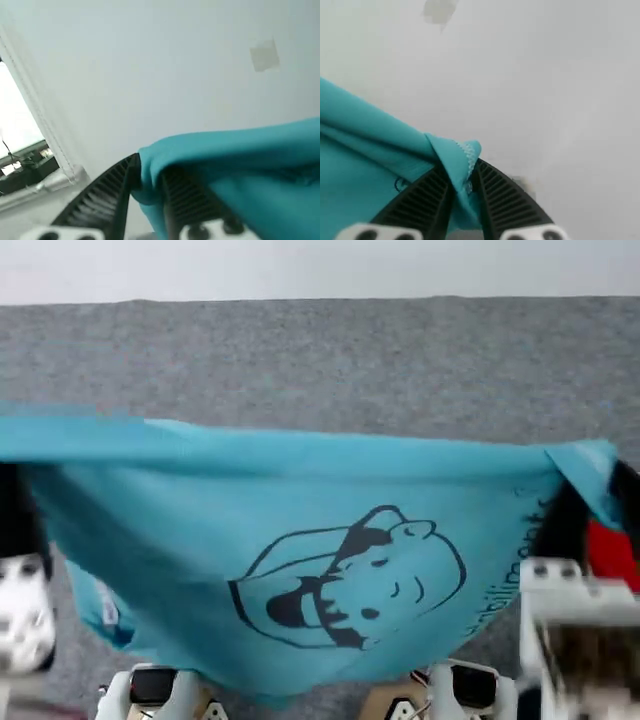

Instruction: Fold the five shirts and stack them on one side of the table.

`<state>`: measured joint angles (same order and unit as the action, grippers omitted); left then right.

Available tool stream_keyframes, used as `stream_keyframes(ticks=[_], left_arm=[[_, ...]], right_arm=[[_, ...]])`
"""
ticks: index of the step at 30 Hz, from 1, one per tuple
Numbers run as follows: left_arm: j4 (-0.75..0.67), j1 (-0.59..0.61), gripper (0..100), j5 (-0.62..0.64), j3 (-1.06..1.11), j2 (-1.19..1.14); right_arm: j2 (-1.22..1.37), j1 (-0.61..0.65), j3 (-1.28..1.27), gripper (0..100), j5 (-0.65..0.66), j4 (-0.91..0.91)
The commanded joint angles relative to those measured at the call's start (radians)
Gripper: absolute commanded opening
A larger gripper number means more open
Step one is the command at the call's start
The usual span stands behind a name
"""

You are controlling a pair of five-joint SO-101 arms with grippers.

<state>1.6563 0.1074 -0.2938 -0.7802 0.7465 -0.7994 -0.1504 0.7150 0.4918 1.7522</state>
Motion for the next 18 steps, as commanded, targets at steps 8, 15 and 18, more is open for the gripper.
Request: stream_keyframes(ticks=[8,15,18], left_arm=[[-0.207,0.006,0,0.002,0.572,-0.327],[-0.655,0.008,0,0.003,0.806,-0.654],[-0.793,0.008,0,0.003,0.805,-0.778]], right_arm=[[0.306,0.073,-0.574,1.0,0.005,-0.205],[0.576,0.077,-0.853,1.0,0.008,-0.717],[0.684,0.081,-0.853,1.0,0.006,-0.828]])
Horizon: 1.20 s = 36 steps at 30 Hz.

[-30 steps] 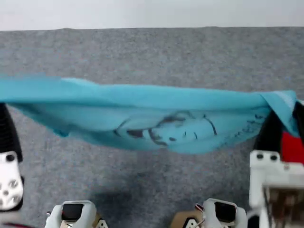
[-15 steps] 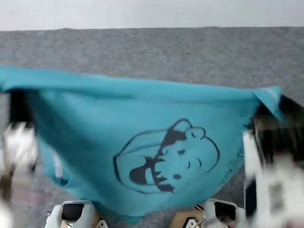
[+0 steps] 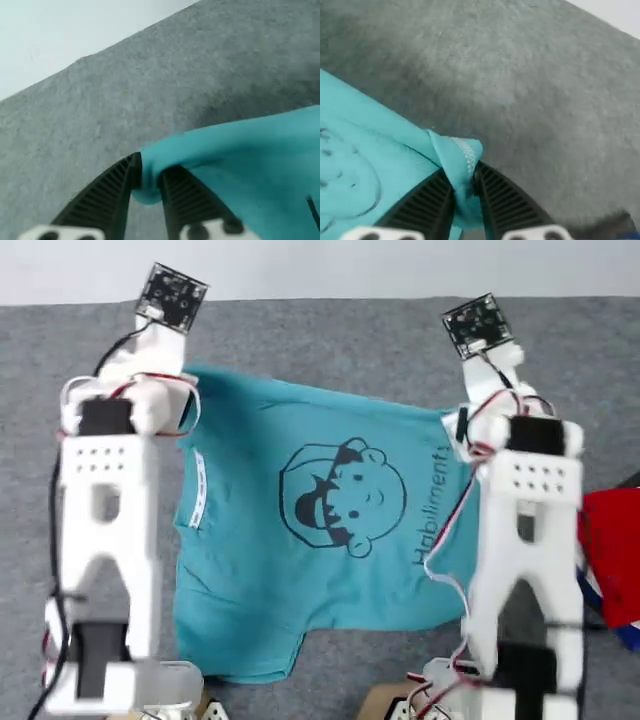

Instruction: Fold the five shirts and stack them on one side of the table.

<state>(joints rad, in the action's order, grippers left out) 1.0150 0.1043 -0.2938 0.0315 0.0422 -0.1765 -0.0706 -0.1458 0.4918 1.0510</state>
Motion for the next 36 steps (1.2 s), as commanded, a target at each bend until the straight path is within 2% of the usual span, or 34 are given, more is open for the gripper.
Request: stream_keyframes(ticks=[1,5,10,18,25,28,32,36], left_arm=[[-0.193,0.011,0,0.003,-0.007,-0.11],[-0.321,0.012,0,0.003,-0.031,-0.222],[-0.381,0.011,0,0.003,-0.17,-0.374],[-0.377,0.012,0,0.008,-0.527,-0.629],[-0.376,0.012,0,0.005,-0.727,-0.761],[-0.315,0.014,0,0.005,-0.769,-0.763],[-0.16,0.012,0,0.003,-0.839,-0.764],[-0.046,0.012,0,0.003,-0.881,-0.766]], right_arm=[[0.093,0.002,0.014,0.9,0.006,-0.159],[0.213,-0.004,0.071,0.9,0.006,-0.255],[0.367,-0.005,0.207,0.9,0.006,-0.305],[0.562,0.005,0.523,0.9,0.006,-0.311],[0.711,0.03,0.724,0.9,0.009,-0.303],[0.731,0.041,0.749,0.9,0.009,-0.265],[0.731,0.054,0.755,0.9,0.011,-0.18],[0.719,0.056,0.767,0.9,0.011,-0.176]])
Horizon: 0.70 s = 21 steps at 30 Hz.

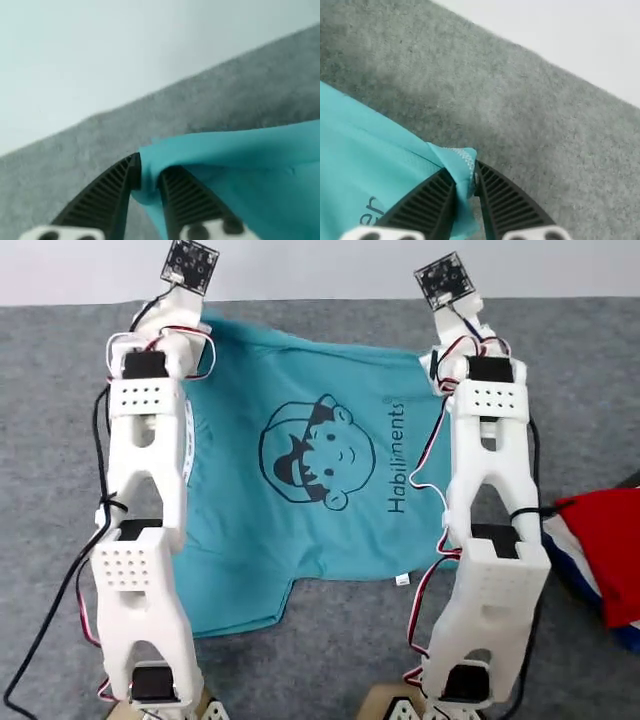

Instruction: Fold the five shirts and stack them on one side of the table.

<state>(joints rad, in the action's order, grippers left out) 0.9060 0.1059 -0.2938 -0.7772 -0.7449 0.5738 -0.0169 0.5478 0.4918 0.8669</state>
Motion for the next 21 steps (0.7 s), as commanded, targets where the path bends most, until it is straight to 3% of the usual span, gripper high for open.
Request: stream_keyframes(ticks=[1,13,21], left_arm=[[0.089,0.011,0,0.003,-0.077,0.026],[0.374,0.011,0,-0.003,-0.133,0.025],[0.69,0.002,0,-0.23,-0.216,0.026]], right_arm=[[-0.039,0.004,0.078,0.9,0.011,0.01],[-0.107,0.039,0.083,0.9,0.012,0.142],[-0.232,0.039,0.083,0.9,0.012,0.387]])
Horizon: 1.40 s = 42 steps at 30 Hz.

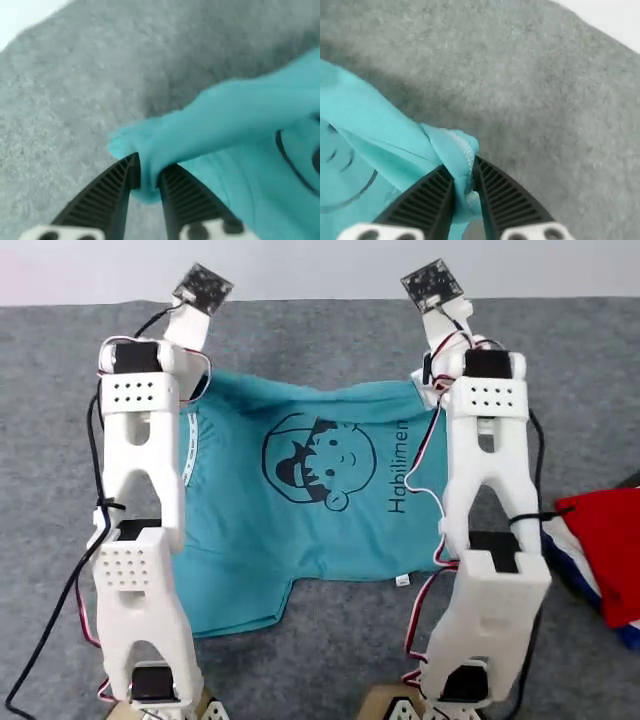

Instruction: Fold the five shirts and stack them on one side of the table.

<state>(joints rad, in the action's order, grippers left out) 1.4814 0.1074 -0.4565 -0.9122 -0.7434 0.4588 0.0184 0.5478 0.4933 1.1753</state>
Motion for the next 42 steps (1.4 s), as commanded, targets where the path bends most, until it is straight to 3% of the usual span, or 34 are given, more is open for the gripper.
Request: stream_keyframes(ticks=[1,4,9,17,24,42], left_arm=[[0.157,-0.002,0,-0.094,-0.097,0.025],[0.275,-0.015,0,-0.196,-0.137,0.025],[0.276,-0.018,0,-0.287,-0.077,0.038],[0.276,-0.058,0,-0.557,0.377,0.261],[0.275,-0.083,0,-0.717,0.763,0.574],[0.275,-0.061,0,-1.033,1.273,1.02]], right_arm=[[-0.128,0.005,0.083,0.9,0.011,0.114],[-0.156,0.008,0.083,0.9,0.011,0.228],[-0.162,0.016,0.083,0.9,0.011,0.42],[-0.16,0.016,0.077,0.9,0.011,0.602],[-0.211,0.015,0.032,0.9,0.011,0.618],[-0.403,0.019,-0.451,0.9,0.011,0.613]])
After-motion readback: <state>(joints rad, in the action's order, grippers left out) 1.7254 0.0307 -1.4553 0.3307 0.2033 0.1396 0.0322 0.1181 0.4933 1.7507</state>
